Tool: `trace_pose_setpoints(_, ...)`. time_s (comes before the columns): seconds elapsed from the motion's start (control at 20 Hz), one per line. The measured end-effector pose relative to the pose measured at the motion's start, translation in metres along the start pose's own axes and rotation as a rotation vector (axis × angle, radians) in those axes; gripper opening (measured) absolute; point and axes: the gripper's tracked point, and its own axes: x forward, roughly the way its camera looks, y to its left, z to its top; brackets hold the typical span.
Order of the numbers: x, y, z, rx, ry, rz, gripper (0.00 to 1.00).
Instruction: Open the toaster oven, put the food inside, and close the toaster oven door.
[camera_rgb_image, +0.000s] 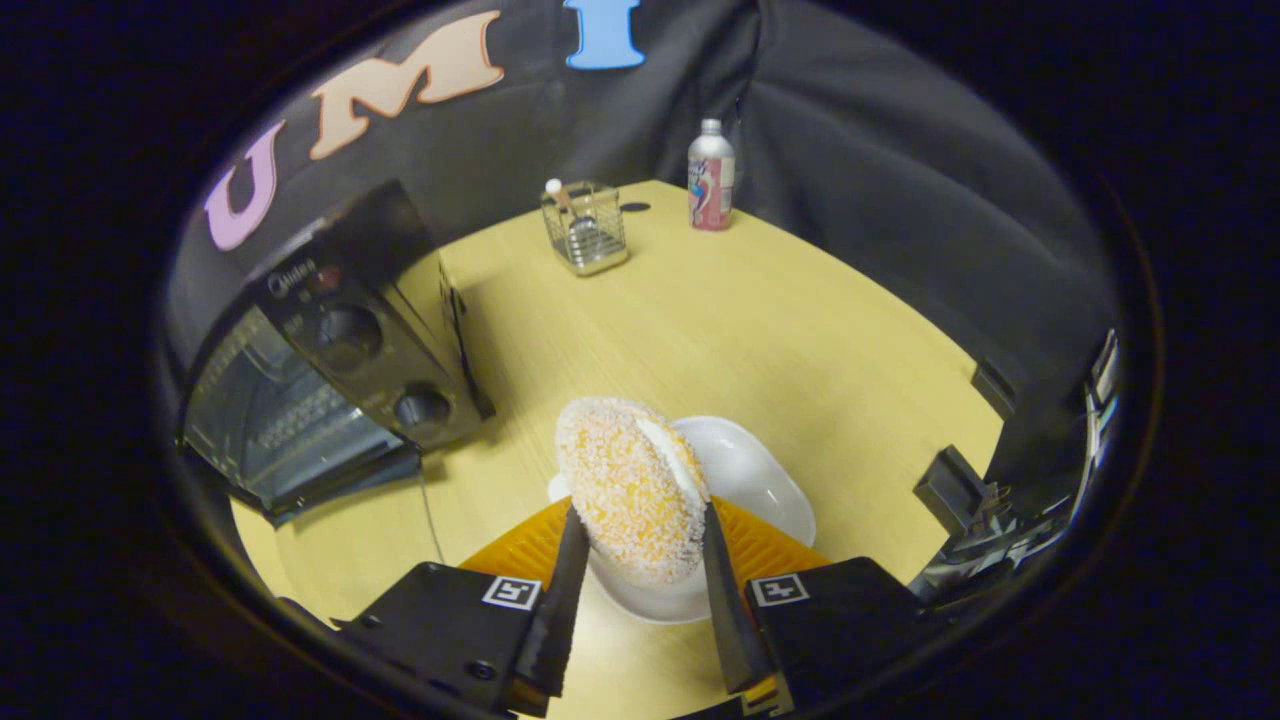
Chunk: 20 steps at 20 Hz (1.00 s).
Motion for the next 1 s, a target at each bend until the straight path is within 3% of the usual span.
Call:
trace_pose_setpoints(0.6,-0.072,0.091,0.051,0.258,-0.153,0.213,0.61)
trace_pose_setpoints(1.0,-0.096,0.147,0.034,0.440,-0.120,0.353,0.61)
